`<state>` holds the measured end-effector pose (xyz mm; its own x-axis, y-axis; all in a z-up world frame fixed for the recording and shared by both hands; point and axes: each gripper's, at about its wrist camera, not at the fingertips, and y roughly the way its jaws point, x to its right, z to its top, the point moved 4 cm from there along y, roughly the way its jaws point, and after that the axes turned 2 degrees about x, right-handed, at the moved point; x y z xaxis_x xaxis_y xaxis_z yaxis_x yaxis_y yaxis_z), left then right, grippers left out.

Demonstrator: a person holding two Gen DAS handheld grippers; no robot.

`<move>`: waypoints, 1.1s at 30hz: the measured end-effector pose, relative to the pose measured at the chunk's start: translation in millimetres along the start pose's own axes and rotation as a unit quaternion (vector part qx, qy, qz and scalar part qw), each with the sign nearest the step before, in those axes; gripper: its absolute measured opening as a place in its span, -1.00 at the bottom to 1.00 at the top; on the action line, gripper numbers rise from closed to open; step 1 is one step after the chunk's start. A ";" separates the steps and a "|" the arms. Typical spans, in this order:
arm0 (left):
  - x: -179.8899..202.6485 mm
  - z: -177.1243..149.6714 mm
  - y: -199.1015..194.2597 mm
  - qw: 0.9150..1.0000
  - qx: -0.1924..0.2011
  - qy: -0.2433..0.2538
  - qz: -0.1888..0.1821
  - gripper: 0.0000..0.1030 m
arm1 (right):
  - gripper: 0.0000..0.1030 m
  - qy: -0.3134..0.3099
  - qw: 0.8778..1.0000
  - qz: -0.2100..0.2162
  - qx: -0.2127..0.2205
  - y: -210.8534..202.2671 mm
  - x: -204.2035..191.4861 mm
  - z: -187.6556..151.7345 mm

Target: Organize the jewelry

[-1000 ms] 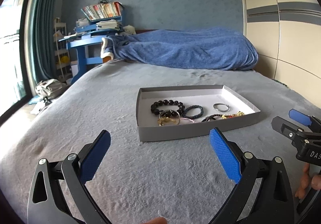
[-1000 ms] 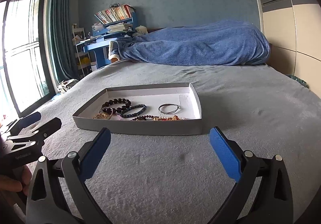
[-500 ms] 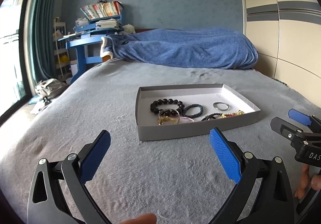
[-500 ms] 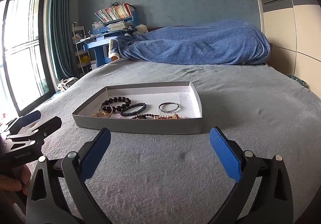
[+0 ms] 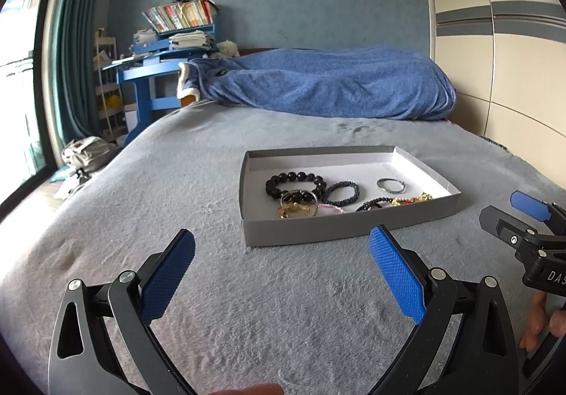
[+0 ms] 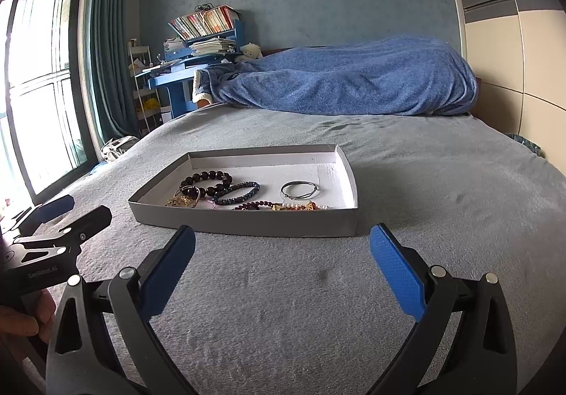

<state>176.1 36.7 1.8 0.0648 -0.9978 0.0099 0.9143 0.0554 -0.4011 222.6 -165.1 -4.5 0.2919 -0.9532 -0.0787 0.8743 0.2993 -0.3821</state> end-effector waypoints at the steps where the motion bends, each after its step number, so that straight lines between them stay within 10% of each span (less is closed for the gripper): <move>1: 0.1 0.1 -0.1 1.000 0.000 0.000 0.000 0.90 | 0.89 0.001 1.000 0.000 0.000 0.3 0.5 0.3; 33: -2.6 -4.9 2.7 1.000 -0.005 -0.002 -0.002 0.90 | 0.89 -0.001 1.000 0.001 0.000 0.7 -0.3 0.5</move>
<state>176.5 39.3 -3.7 0.0639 -0.9978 0.0156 0.9107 0.0519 -0.4098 223.4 -164.6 -4.3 0.2944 -0.9525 -0.0780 0.8735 0.3013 -0.3823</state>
